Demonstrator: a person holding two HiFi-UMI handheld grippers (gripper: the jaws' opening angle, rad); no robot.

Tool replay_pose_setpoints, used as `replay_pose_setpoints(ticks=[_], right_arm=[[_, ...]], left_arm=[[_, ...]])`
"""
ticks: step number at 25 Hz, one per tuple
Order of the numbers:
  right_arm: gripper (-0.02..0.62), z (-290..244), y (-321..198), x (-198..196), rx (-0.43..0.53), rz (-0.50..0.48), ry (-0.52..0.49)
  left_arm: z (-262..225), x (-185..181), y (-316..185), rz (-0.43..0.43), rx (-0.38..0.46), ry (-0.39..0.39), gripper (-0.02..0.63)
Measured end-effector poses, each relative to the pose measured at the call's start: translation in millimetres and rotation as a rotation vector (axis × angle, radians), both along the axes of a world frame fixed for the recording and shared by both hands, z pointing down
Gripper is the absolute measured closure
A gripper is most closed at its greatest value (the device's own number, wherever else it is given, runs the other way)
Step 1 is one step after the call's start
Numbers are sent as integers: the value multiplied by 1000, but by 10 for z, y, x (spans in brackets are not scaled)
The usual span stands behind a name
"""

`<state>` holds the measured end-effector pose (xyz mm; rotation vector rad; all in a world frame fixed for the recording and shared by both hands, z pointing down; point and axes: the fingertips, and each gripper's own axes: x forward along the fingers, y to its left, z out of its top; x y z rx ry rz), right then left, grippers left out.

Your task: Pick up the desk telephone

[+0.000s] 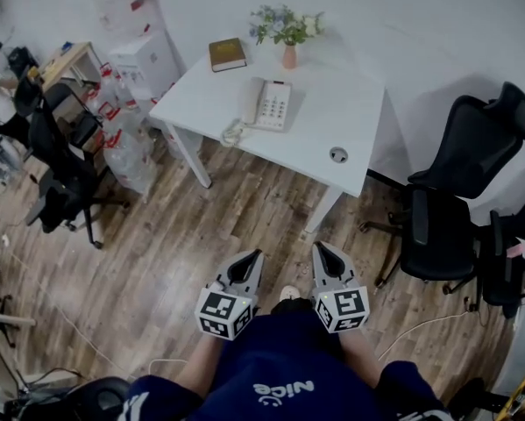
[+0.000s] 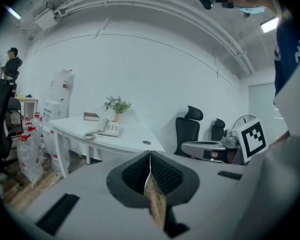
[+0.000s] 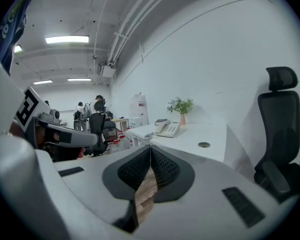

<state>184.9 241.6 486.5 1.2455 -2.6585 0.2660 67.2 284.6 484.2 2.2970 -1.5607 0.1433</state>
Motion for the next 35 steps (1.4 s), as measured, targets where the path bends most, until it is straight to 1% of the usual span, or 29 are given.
replay_pose_setpoints(ticks=[4, 8, 11, 13, 18, 24, 29, 35], right_arm=[[572, 70, -273, 193, -24, -25, 6], [572, 104, -503, 309, -47, -23, -6], [572, 161, -601, 345, -66, -25, -5], [572, 167, -655, 326, -72, -26, -1], [572, 187, -773, 257, -78, -28, 9], [572, 312, -1118, 164, -104, 22, 29], [572, 359, -1606, -44, -129, 74, 32], [572, 284, -2229, -424, -137, 134, 20]], left_arm=[[62, 264, -312, 1, -14, 15, 588], [78, 475, -575, 30, -27, 17, 588], [126, 570, -704, 48, -44, 21, 588], [151, 570, -777, 51, -54, 28, 589], [256, 522, -993, 61, -75, 63, 588], [349, 431, -1462, 128, -79, 76, 588], [394, 215, -1996, 184, -93, 69, 588], [335, -235, -2690, 238, -94, 49, 588]])
